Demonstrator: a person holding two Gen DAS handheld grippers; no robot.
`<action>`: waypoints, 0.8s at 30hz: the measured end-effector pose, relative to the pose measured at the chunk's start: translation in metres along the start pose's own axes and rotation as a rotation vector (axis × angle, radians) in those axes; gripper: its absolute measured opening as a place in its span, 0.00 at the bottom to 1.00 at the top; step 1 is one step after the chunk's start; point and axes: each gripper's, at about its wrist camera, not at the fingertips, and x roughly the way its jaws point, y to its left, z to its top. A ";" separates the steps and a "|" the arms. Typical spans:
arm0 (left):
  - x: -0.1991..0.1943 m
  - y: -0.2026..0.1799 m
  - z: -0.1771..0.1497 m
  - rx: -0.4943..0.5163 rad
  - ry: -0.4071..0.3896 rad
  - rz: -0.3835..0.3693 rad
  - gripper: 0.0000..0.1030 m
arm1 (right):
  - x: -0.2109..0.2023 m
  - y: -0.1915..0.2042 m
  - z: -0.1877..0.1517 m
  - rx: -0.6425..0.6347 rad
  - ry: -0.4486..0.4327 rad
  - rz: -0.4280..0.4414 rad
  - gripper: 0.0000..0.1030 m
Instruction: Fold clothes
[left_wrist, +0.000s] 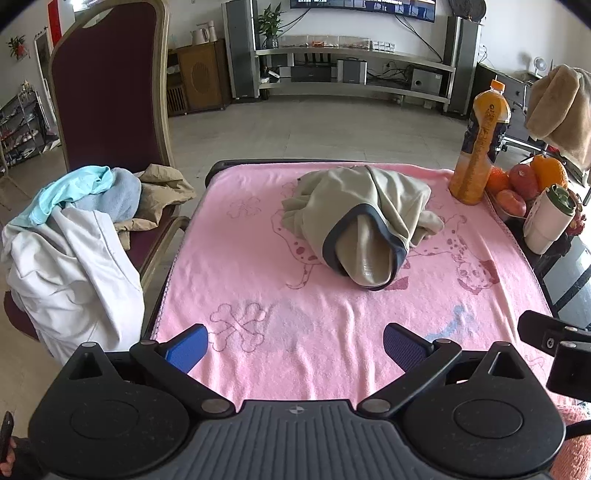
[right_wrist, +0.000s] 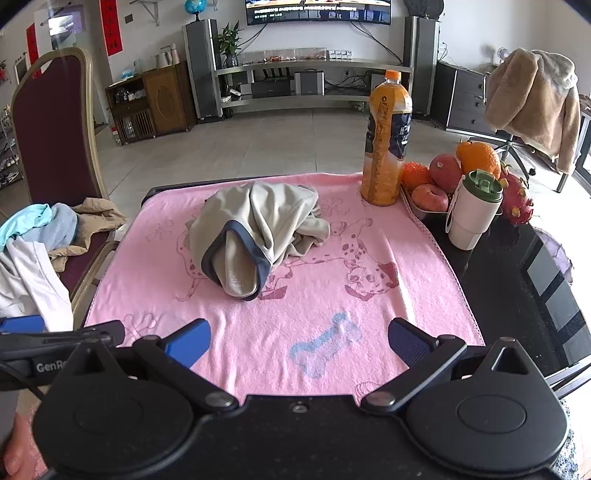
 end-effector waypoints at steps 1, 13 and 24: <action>0.000 0.000 0.000 -0.002 0.005 -0.005 0.99 | 0.000 0.000 0.000 -0.002 0.000 -0.003 1.00; 0.010 -0.001 -0.002 -0.008 0.018 -0.006 0.99 | 0.012 -0.001 0.000 0.008 0.019 0.006 1.00; 0.006 -0.001 -0.001 -0.011 0.009 0.002 0.99 | 0.009 -0.004 -0.002 0.013 0.015 0.011 1.00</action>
